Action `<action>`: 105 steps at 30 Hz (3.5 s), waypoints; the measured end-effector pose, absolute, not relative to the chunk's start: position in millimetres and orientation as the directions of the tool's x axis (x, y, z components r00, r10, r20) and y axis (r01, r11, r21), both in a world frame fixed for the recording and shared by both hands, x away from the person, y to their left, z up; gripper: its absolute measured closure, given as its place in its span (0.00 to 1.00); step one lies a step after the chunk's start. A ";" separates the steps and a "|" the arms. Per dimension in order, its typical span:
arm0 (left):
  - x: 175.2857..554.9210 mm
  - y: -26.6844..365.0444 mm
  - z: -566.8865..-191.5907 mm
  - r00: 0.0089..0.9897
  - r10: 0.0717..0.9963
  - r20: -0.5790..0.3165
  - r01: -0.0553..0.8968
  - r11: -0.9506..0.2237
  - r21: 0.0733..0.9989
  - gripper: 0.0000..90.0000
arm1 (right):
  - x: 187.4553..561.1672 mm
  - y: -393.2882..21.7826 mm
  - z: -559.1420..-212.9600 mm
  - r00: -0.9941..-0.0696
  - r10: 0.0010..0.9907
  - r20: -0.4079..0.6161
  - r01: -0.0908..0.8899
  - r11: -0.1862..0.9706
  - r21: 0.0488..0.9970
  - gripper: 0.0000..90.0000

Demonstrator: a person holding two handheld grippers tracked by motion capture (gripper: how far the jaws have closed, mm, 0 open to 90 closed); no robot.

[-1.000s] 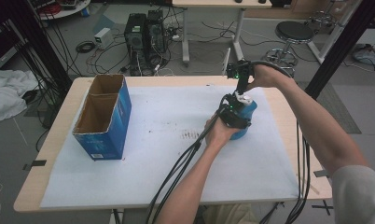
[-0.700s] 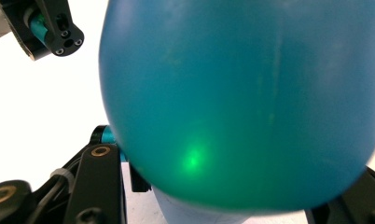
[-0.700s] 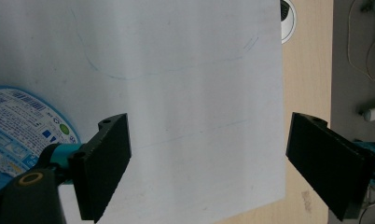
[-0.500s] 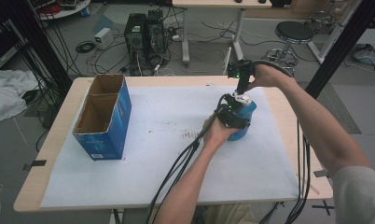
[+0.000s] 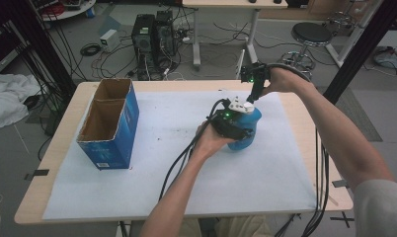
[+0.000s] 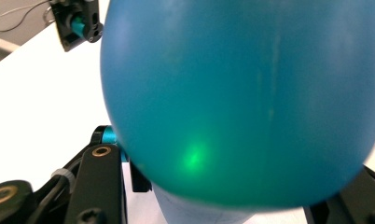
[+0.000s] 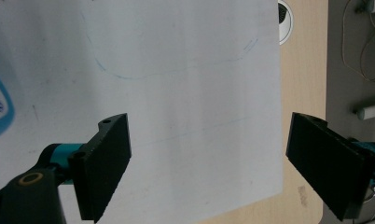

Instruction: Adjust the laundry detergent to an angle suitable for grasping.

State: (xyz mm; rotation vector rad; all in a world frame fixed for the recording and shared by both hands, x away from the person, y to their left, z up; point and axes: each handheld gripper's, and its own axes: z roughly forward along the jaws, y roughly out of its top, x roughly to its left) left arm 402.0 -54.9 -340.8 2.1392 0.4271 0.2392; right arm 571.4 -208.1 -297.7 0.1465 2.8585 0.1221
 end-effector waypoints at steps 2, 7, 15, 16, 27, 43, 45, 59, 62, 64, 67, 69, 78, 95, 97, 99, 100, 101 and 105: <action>397.7 -42.0 -338.6 0.935 0.356 0.008 0.193 -0.526 0.829 0.51 | 569.3 -206.8 -296.9 -0.956 0.107 -0.272 0.083 0.992 0.099 0.15; 390.4 -15.5 -337.1 0.950 0.310 0.035 0.148 -0.548 0.824 0.51 | 566.6 -205.5 -295.8 -0.956 0.108 -0.272 0.084 0.992 0.098 0.15; 382.6 18.7 -337.8 0.978 0.207 0.026 0.094 -0.548 0.831 0.51 | 562.9 -205.0 -291.7 -0.955 0.108 -0.276 0.083 0.991 0.101 0.15; 381.4 21.7 -337.8 0.981 0.192 0.029 0.084 -0.552 0.830 0.51 | 562.8 -204.8 -291.8 -0.955 0.106 -0.275 0.082 0.992 0.099 0.15; 373.4 39.6 -345.2 0.991 0.131 0.018 0.063 -0.588 0.806 0.51 | 558.2 -200.4 -290.8 -0.955 0.093 -0.281 0.069 0.993 0.094 0.15; 371.8 52.9 -361.5 0.993 0.122 0.001 0.075 -0.615 0.785 0.51 | 556.3 -198.6 -294.7 -0.957 0.088 -0.278 0.065 0.994 0.091 0.15; 371.8 52.8 -363.9 0.992 0.125 -0.003 0.079 -0.613 0.786 0.51 | 556.3 -198.7 -295.0 -0.957 0.088 -0.277 0.065 0.994 0.091 0.15; 371.6 59.4 -376.0 0.992 0.127 -0.014 0.085 -0.569 0.818 0.50 | 555.4 -198.7 -298.4 -0.957 0.088 -0.276 0.065 0.993 0.094 0.15; 371.5 59.6 -375.9 0.992 0.128 -0.011 0.083 -0.571 0.817 0.50 | 555.1 -198.0 -298.8 -0.958 0.085 -0.273 0.061 0.994 0.095 0.15; 371.3 59.4 -376.0 0.992 0.129 -0.014 0.085 -0.570 0.817 0.50 | 554.9 -197.7 -299.0 -0.958 0.084 -0.274 0.060 0.994 0.096 0.15; 371.1 59.4 -375.9 0.991 0.133 -0.016 0.089 -0.571 0.816 0.50 | 554.9 -198.0 -298.2 -0.958 0.090 -0.273 0.064 0.993 0.101 0.15; 371.5 59.2 -375.8 0.991 0.133 -0.017 0.091 -0.571 0.816 0.50 | 554.6 -198.3 -297.8 -0.957 0.092 -0.274 0.067 0.993 0.100 0.15; 372.0 58.7 -377.0 0.989 0.148 -0.023 0.105 -0.579 0.809 0.42 | 554.3 -198.9 -297.2 -0.957 0.089 -0.275 0.064 0.993 0.100 0.15; 367.7 57.3 -376.1 0.989 0.141 -0.033 0.111 -0.595 0.796 0.28 | 552.2 -197.9 -299.3 -0.958 0.090 -0.271 0.069 0.994 0.087 0.15; 366.6 57.1 -375.9 0.989 0.148 -0.032 0.115 -0.594 0.796 0.26 | 552.2 -197.6 -299.6 -0.958 0.086 -0.273 0.064 0.994 0.086 0.15; 365.9 57.6 -375.1 0.988 0.148 -0.032 0.115 -0.593 0.797 0.25 | 552.1 -197.4 -299.8 -0.959 0.082 -0.272 0.061 0.995 0.085 0.15; 365.6 57.9 -374.7 0.988 0.149 -0.033 0.116 -0.592 0.798 0.25 | 551.9 -197.3 -299.8 -0.959 0.082 -0.272 0.062 0.995 0.083 0.15; 365.4 58.4 -374.2 0.988 0.150 -0.032 0.116 -0.594 0.796 0.24 | 551.8 -197.3 -299.8 -0.959 0.082 -0.272 0.062 0.995 0.083 0.15; 364.5 61.3 -372.5 0.985 0.168 -0.029 0.125 -0.593 0.795 0.20 | 550.8 -197.0 -300.4 -0.959 0.085 -0.269 0.065 0.995 0.080 0.15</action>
